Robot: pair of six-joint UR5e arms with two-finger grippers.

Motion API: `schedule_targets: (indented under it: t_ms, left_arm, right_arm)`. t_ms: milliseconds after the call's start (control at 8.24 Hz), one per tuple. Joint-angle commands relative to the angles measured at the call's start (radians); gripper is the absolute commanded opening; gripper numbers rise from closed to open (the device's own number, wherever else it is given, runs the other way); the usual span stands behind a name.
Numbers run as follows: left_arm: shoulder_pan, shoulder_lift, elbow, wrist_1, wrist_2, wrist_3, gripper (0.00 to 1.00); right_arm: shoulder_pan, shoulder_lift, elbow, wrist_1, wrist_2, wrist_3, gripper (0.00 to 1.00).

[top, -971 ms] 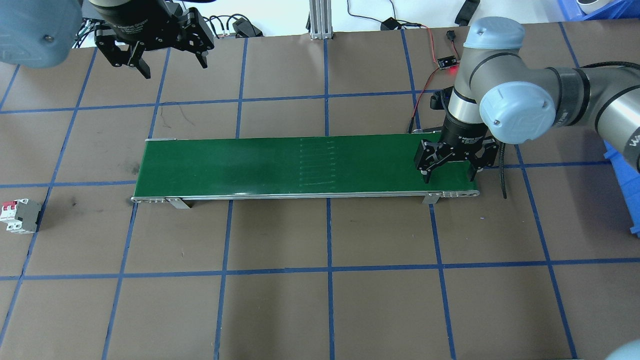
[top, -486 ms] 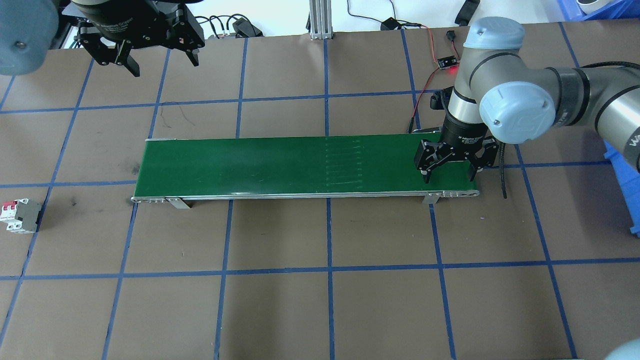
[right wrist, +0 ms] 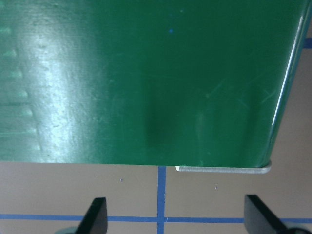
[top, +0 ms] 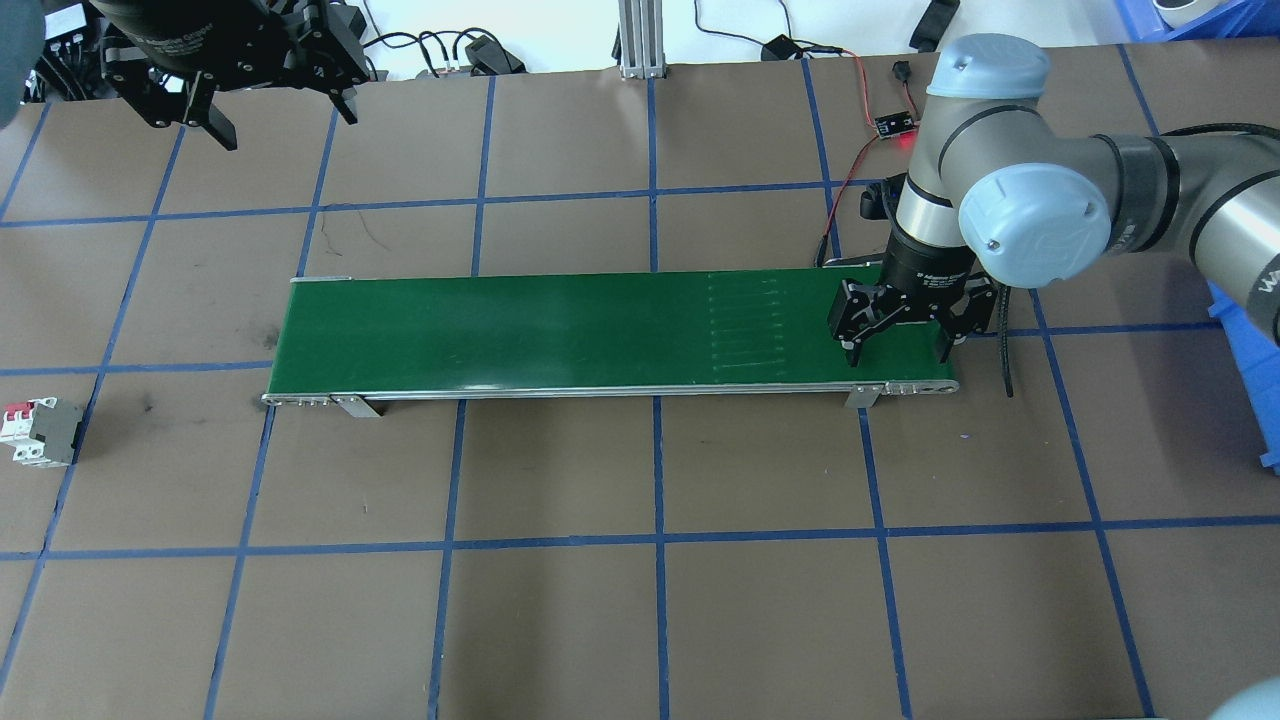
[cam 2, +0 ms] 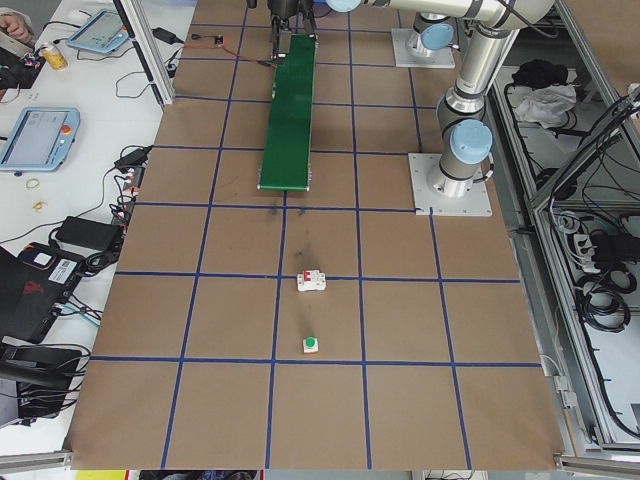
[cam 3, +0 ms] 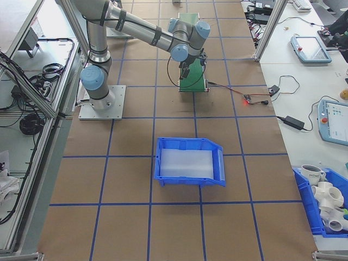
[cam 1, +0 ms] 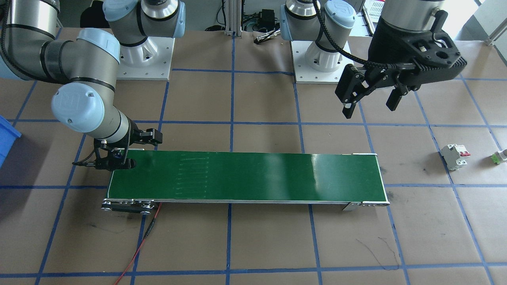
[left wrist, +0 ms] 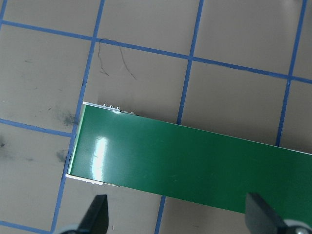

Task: Move button from left to right

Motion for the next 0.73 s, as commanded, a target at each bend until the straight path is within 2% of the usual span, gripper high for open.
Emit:
schedule_targets:
  t_ms: [0,121,364,607]
  left_arm:
    - [0.142,0.010,0.000,-0.039,-0.030,0.076,1.00]
    - [0.246,0.007,-0.001,-0.041,-0.080,0.194,1.00]
    - [0.461,-0.018,0.000,-0.109,-0.082,0.396,1.00]
    - [0.627,-0.080,0.006,-0.110,-0.075,0.615,1.00]
  right_arm:
    - [0.001,0.000,0.000,0.000,0.000,-0.001,1.00]
    - [0.001,0.000,0.000,0.000,0.000,0.001,1.00]
    - [0.001,0.000,0.000,0.000,0.000,-0.001,1.00]
    - [-0.001,-0.003,-0.005,-0.018,-0.018,0.007,1.00]
